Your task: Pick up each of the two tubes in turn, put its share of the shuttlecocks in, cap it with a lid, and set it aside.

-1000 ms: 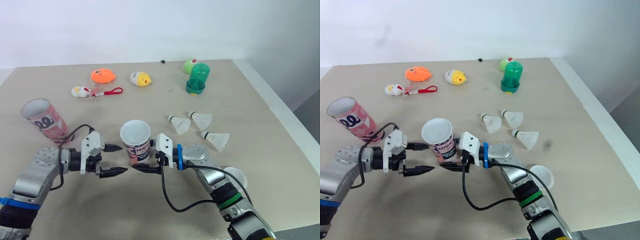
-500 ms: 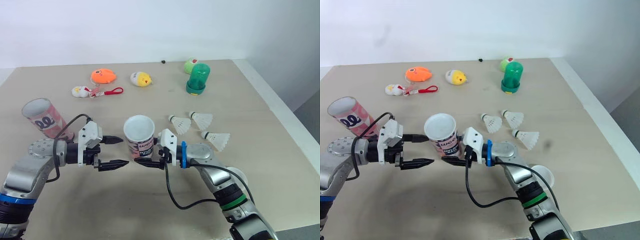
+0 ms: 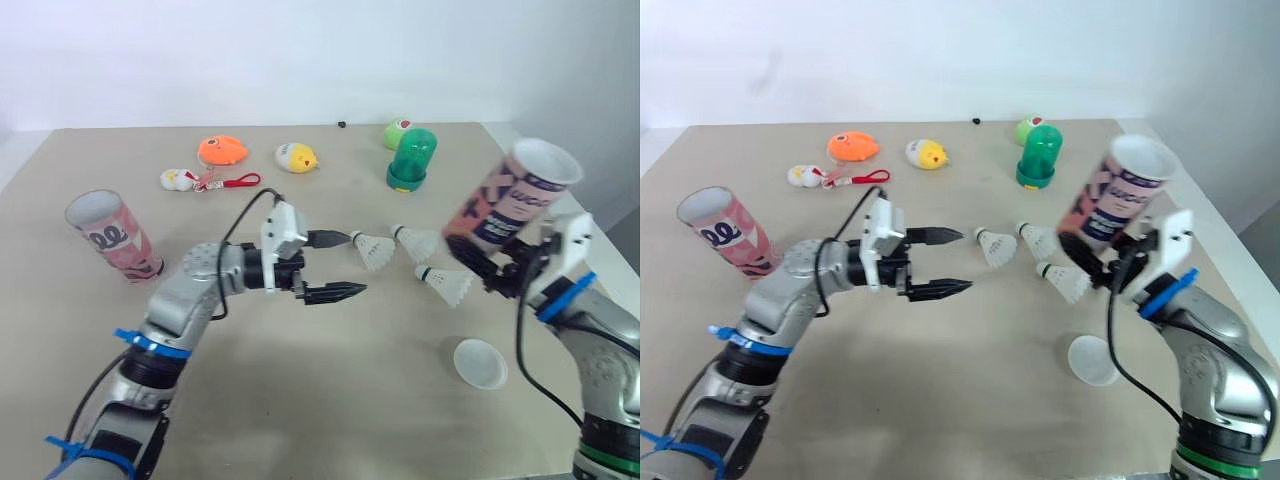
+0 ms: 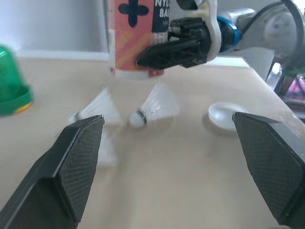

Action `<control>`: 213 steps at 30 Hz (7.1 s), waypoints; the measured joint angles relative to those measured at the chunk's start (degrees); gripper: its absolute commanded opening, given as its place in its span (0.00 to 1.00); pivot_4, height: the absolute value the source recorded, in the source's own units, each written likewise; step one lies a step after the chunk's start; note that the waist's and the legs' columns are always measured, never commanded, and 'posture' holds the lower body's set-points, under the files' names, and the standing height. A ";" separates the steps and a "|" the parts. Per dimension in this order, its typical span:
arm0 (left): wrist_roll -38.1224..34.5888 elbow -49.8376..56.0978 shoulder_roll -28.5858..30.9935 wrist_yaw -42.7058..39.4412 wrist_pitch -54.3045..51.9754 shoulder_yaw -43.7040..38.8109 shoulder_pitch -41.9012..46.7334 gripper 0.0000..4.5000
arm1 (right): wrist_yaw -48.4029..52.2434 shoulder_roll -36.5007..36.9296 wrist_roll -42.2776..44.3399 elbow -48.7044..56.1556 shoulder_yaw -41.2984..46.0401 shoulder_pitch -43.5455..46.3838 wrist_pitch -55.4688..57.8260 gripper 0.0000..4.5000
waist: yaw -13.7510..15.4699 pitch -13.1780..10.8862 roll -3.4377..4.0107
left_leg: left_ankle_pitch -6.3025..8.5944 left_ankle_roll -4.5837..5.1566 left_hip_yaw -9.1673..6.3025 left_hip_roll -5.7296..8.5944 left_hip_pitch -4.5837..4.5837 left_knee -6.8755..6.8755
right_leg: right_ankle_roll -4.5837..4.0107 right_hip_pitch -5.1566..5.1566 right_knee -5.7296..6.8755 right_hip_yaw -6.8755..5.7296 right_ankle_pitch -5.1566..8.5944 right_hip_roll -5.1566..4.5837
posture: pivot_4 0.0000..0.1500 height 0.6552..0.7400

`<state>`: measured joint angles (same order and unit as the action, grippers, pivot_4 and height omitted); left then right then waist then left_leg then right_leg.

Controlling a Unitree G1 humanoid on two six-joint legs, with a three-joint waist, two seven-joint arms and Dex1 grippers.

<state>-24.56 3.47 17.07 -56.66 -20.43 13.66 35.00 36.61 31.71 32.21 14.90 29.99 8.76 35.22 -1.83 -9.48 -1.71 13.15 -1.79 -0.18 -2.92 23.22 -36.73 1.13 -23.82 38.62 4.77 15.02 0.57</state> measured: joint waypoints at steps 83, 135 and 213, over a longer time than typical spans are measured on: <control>15.44 4.08 -8.48 55.88 9.54 -34.76 -32.41 1.00 | 15.39 -8.08 -5.52 -2.97 -43.27 21.12 -11.55 0.98 | -0.73 -0.40 -0.41 | -0.34 0.28 -0.12 1.21 0.19 -0.61 | 1.77 0.64 -0.52 1.35 -0.34 -0.49 | 1.00 1.00; 14.50 -32.78 -0.13 48.60 23.07 -33.17 -7.67 0.86 | 9.38 -11.45 -6.72 -0.25 -43.17 18.75 -9.50 1.00 | -0.67 -0.39 -0.40 | -0.50 0.26 -0.22 1.24 0.19 -0.61 | 1.81 0.67 -0.46 1.24 -0.47 -0.50 | 1.00 1.00; 20.63 -2.30 40.62 -26.14 7.39 -2.35 -7.54 0.67 | -4.54 -1.99 -8.93 -1.17 -15.35 -9.87 -11.05 0.91 | -0.59 -0.40 0.29 | -0.36 0.34 0.01 1.31 0.28 -0.58 | 1.90 0.56 -0.41 1.47 -0.10 -0.56 | 1.00 1.00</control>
<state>-3.93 1.17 57.69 -82.80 -13.04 11.31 27.46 32.07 29.72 23.28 13.73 14.64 -1.11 24.17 -2.42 -9.88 -1.42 12.79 -1.45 -0.17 -1.61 23.50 -37.31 3.03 -23.26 38.21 6.24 14.92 0.01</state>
